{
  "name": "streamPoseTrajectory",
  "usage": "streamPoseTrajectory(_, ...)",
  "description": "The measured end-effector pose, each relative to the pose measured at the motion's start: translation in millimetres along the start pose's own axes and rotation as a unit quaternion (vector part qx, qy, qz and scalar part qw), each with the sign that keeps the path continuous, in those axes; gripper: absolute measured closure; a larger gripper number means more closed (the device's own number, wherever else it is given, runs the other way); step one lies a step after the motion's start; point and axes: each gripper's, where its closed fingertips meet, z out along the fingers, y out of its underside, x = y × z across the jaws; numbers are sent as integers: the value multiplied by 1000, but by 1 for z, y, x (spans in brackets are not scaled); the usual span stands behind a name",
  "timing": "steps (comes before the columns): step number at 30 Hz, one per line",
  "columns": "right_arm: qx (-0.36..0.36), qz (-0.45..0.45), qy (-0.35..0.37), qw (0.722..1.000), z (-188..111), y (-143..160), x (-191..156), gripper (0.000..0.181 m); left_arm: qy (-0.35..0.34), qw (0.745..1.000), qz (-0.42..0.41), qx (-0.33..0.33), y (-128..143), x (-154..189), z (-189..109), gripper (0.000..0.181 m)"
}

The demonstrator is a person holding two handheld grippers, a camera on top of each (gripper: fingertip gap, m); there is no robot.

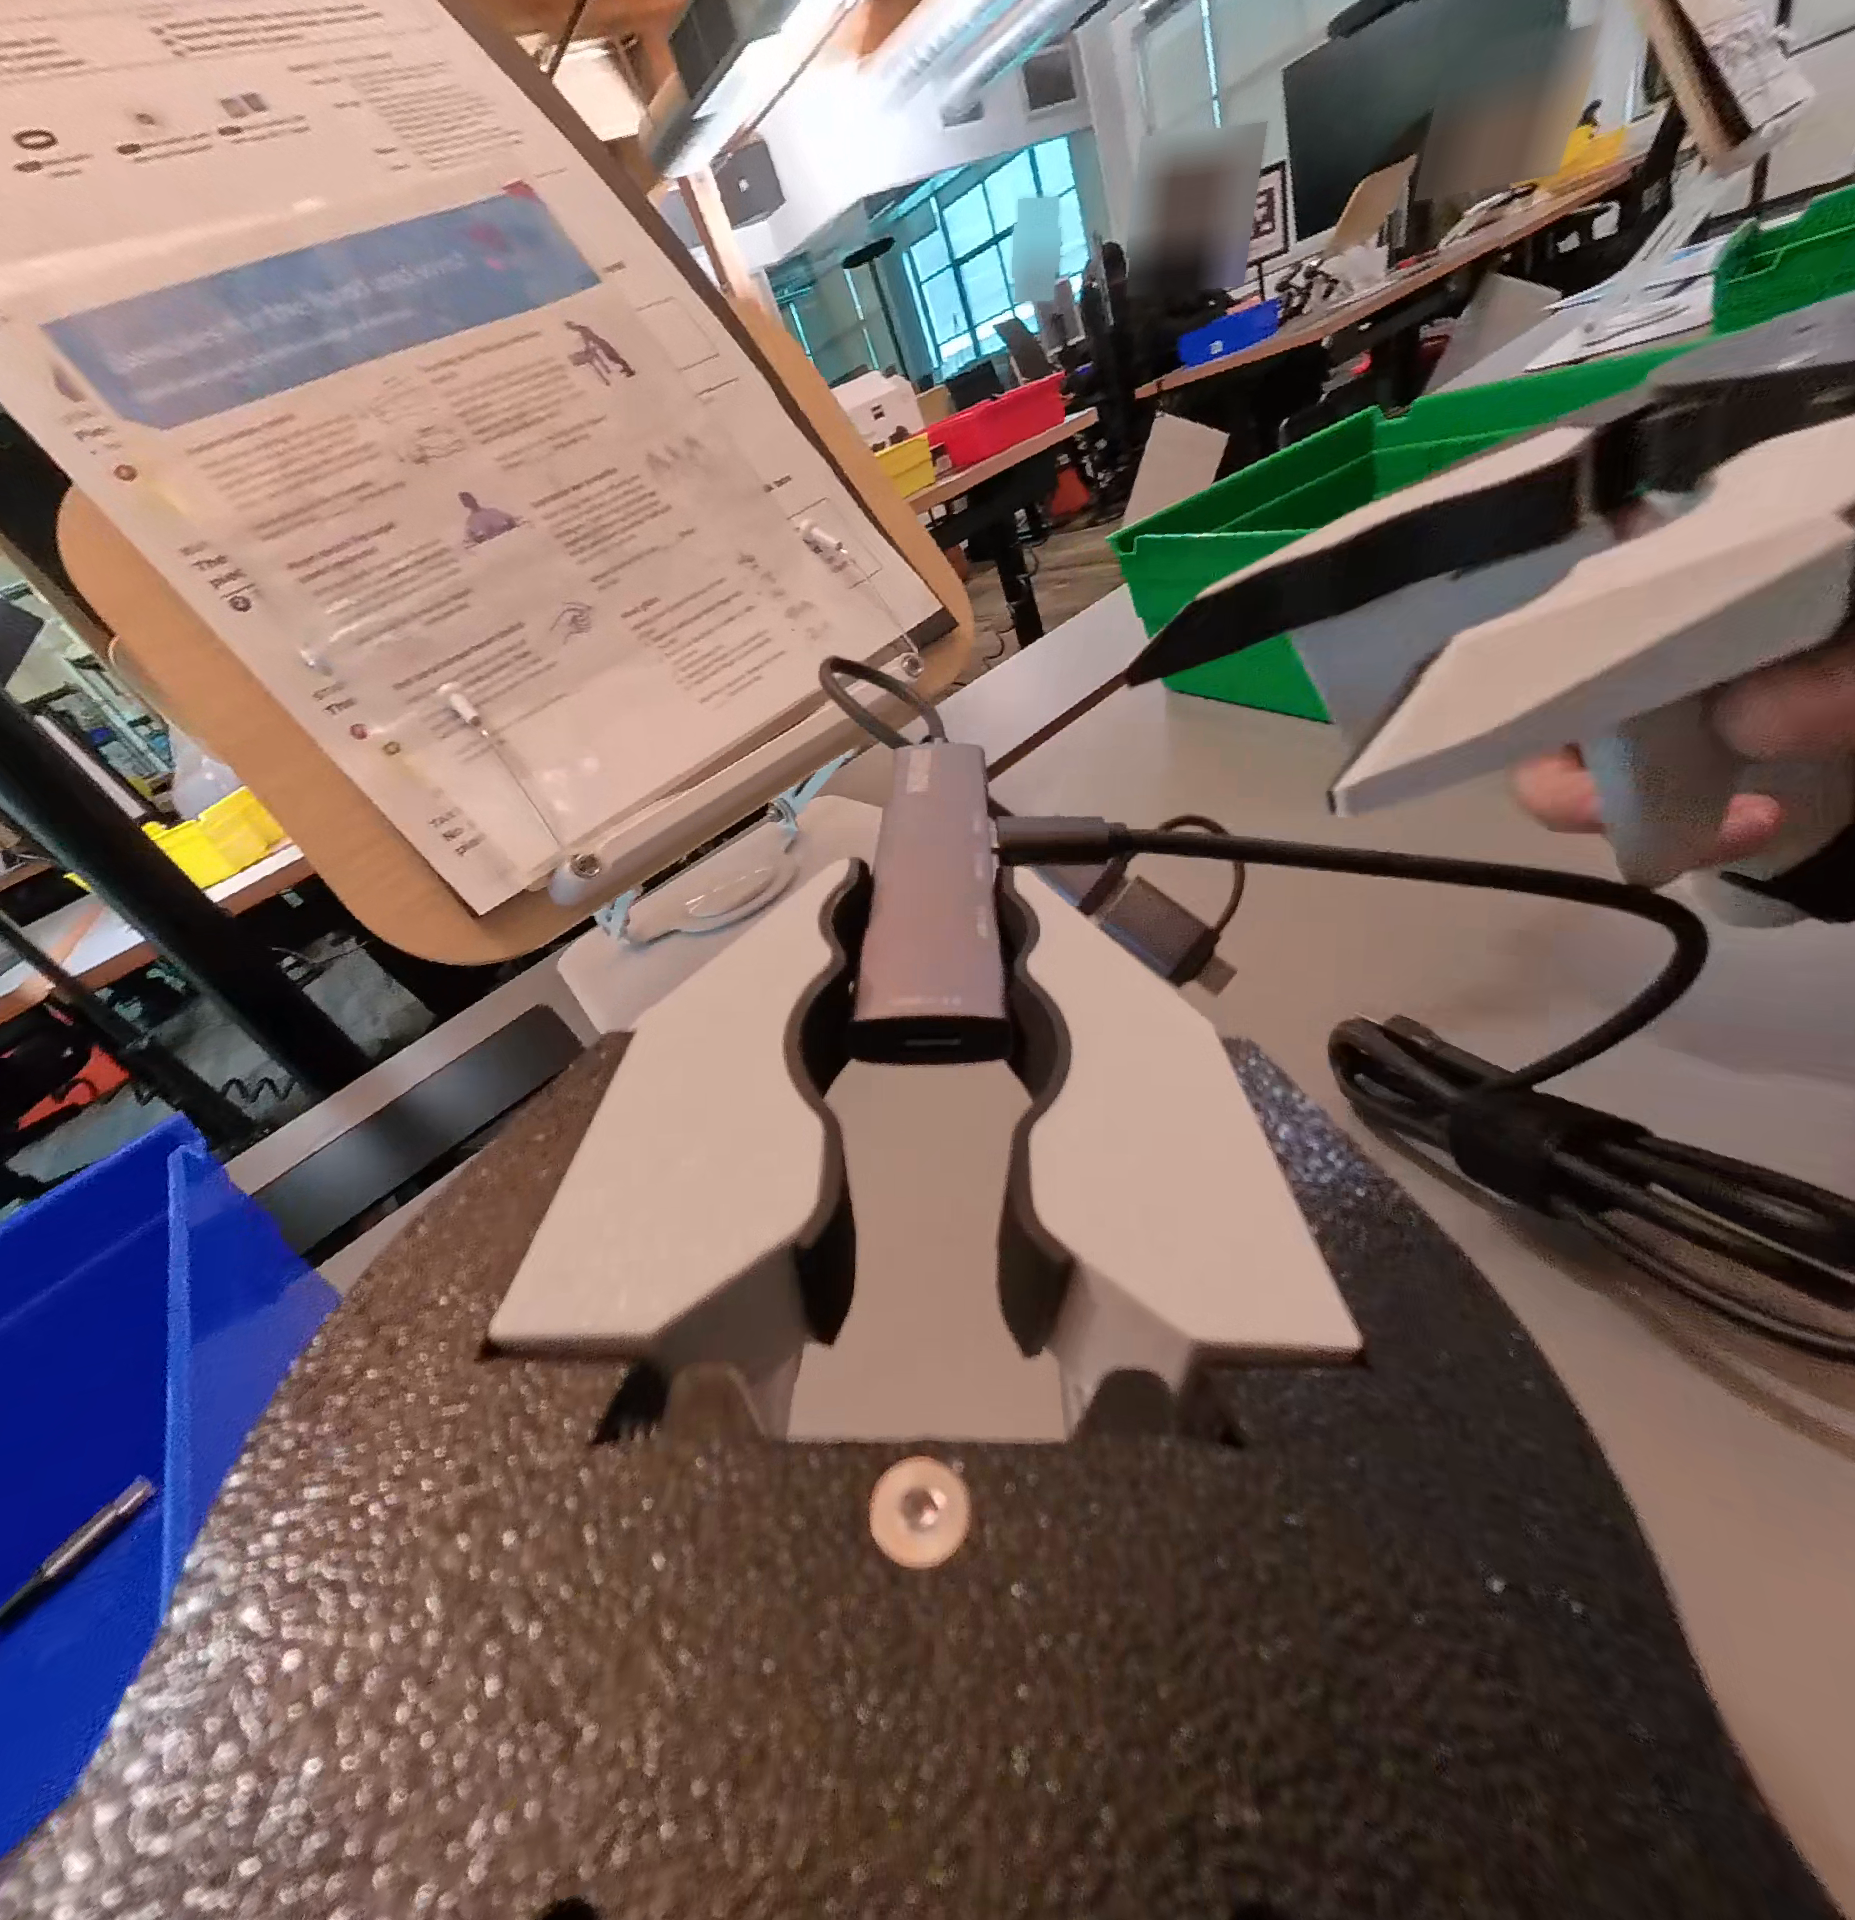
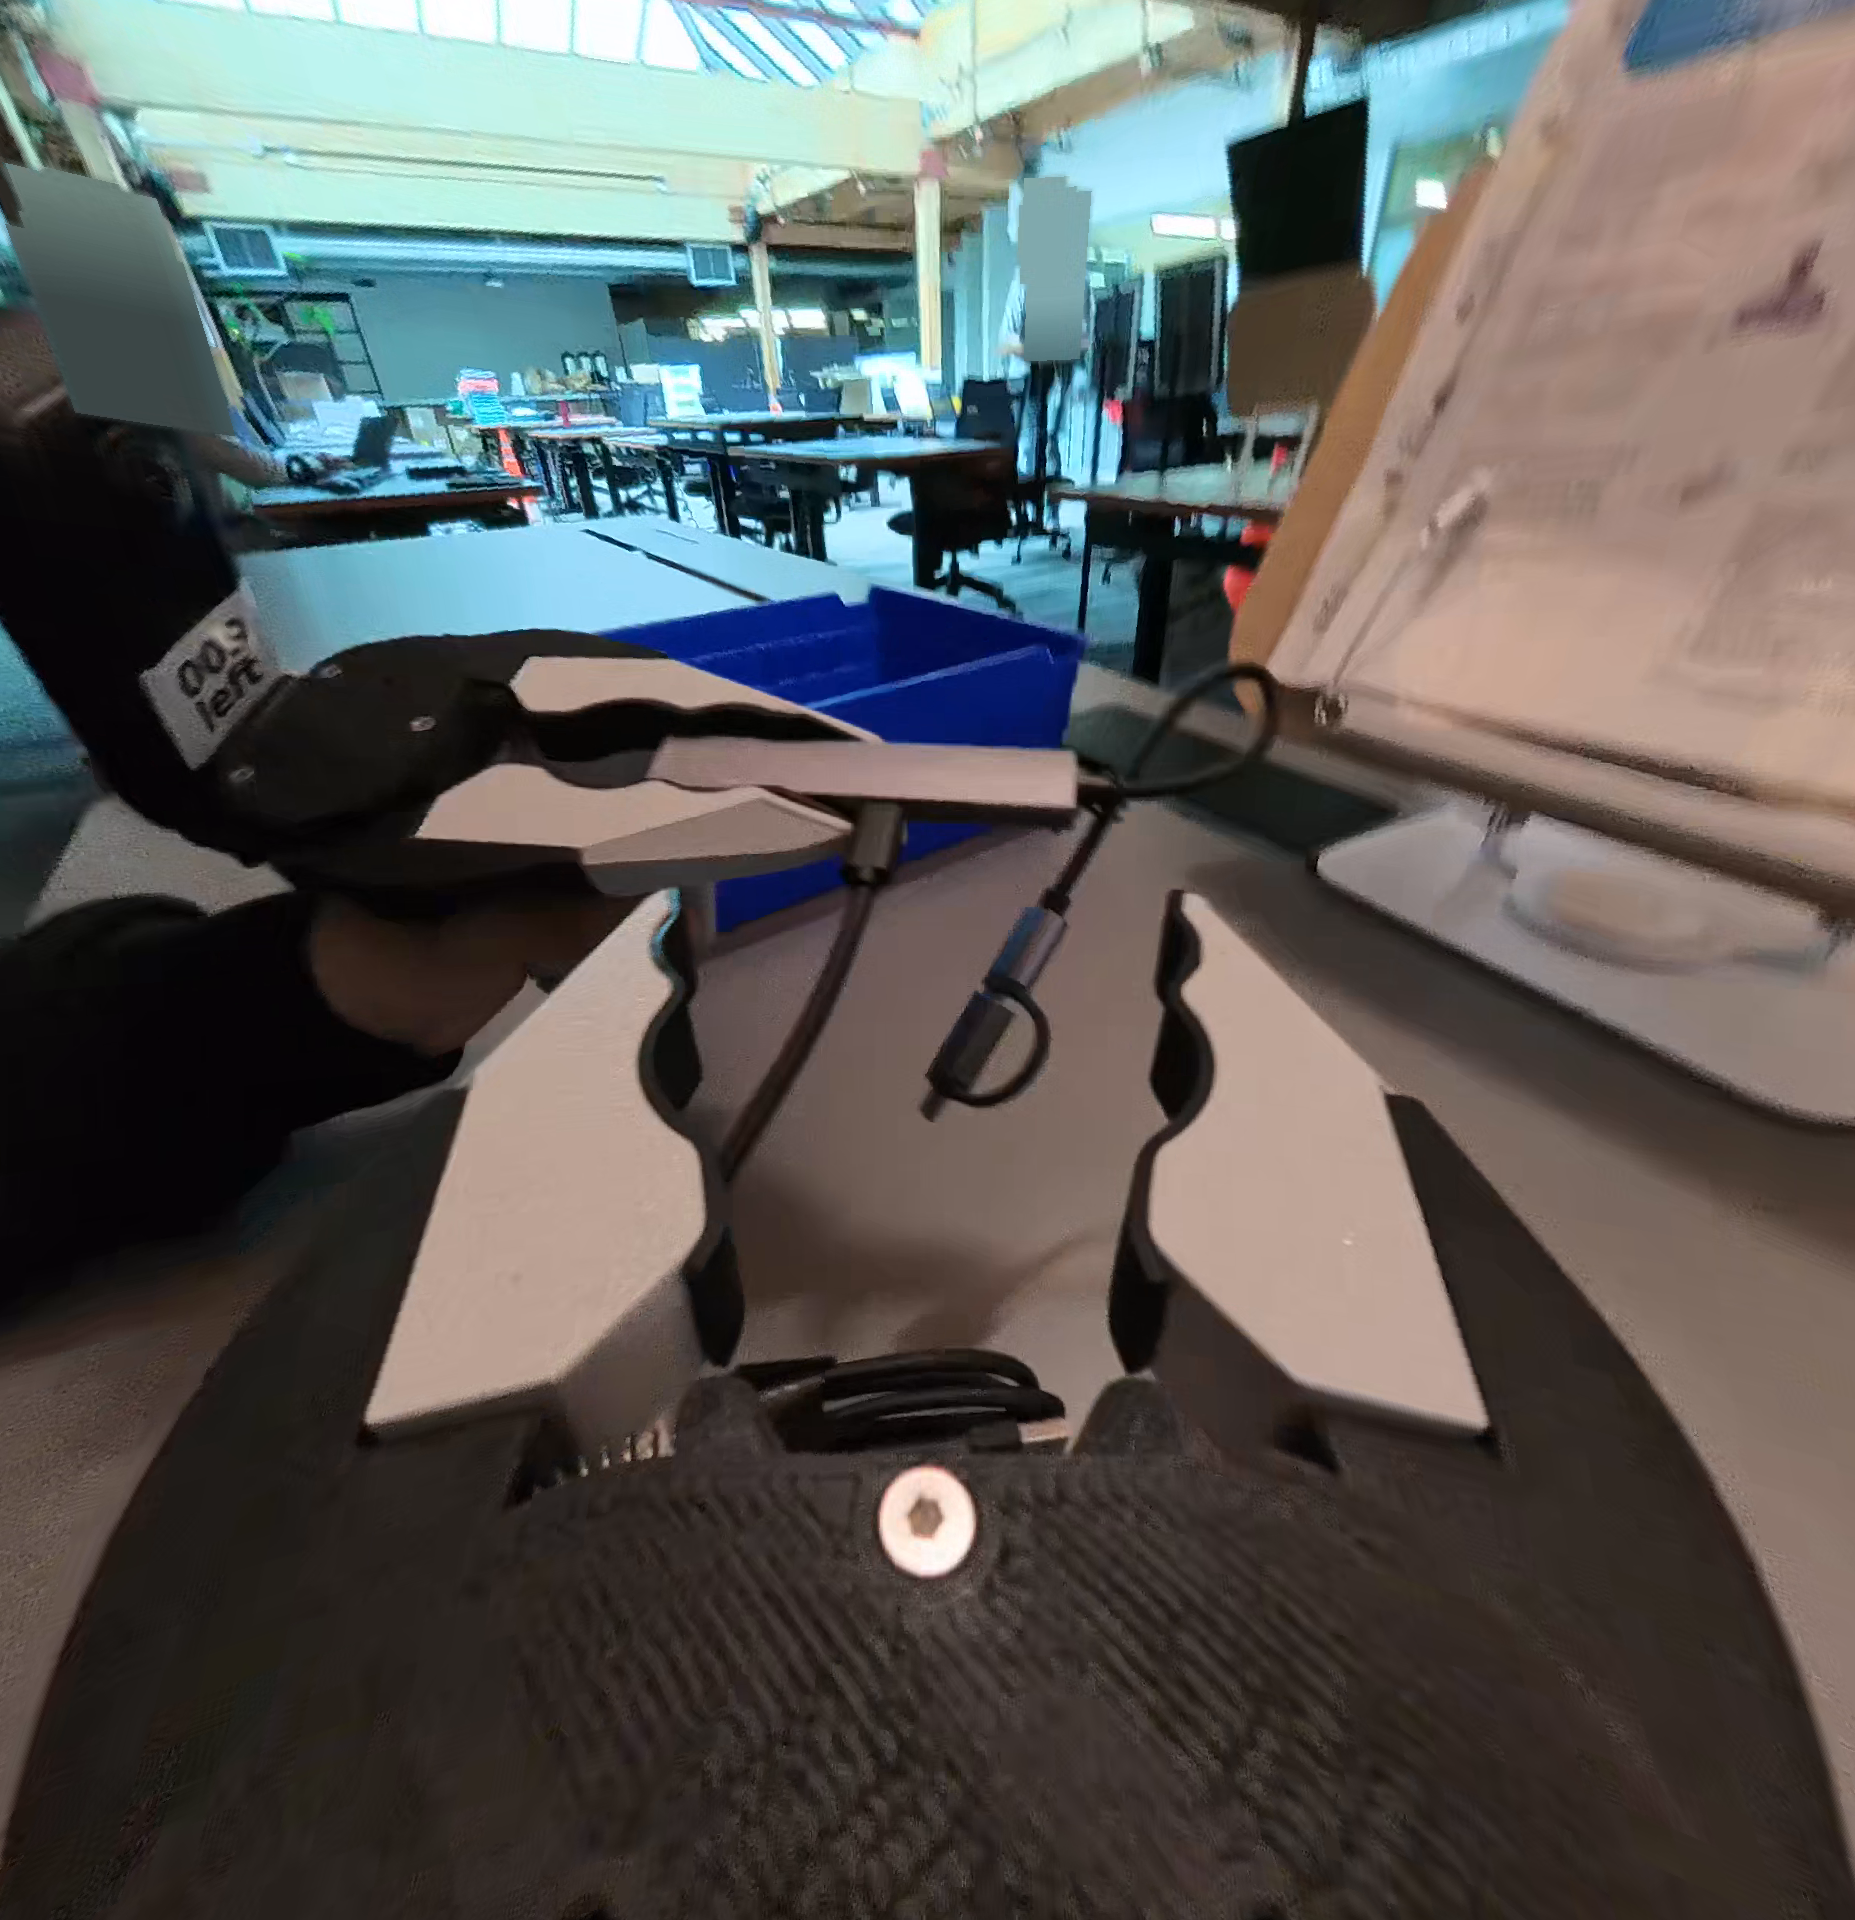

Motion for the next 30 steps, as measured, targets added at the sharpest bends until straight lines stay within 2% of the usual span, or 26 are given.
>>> streamPoseTrajectory(2,23,-33,10,999,2,-6,-8,106,-8,1000,8,3,-1,-1,0,159)
streamPoseTrajectory(6,33,-45,16,998,7,-3,-13,141,-6,1000,26,10,-5,8,2,159)
streamPoseTrajectory(8,27,-44,20,998,9,2,-12,150,-4,999,31,17,-9,13,3,158)
streamPoseTrajectory(11,18,-42,20,999,13,9,-12,152,-1,999,34,22,-11,18,4,159)
streamPoseTrajectory(17,42,-72,43,996,11,3,-9,169,2,999,20,30,-13,20,6,159)
streamPoseTrajectory(25,70,-146,65,985,10,-2,-8,169,2,999,-1,36,-15,20,7,159)
streamPoseTrajectory(30,77,-117,50,989,9,-2,-8,169,6,999,-6,40,-16,22,7,159)
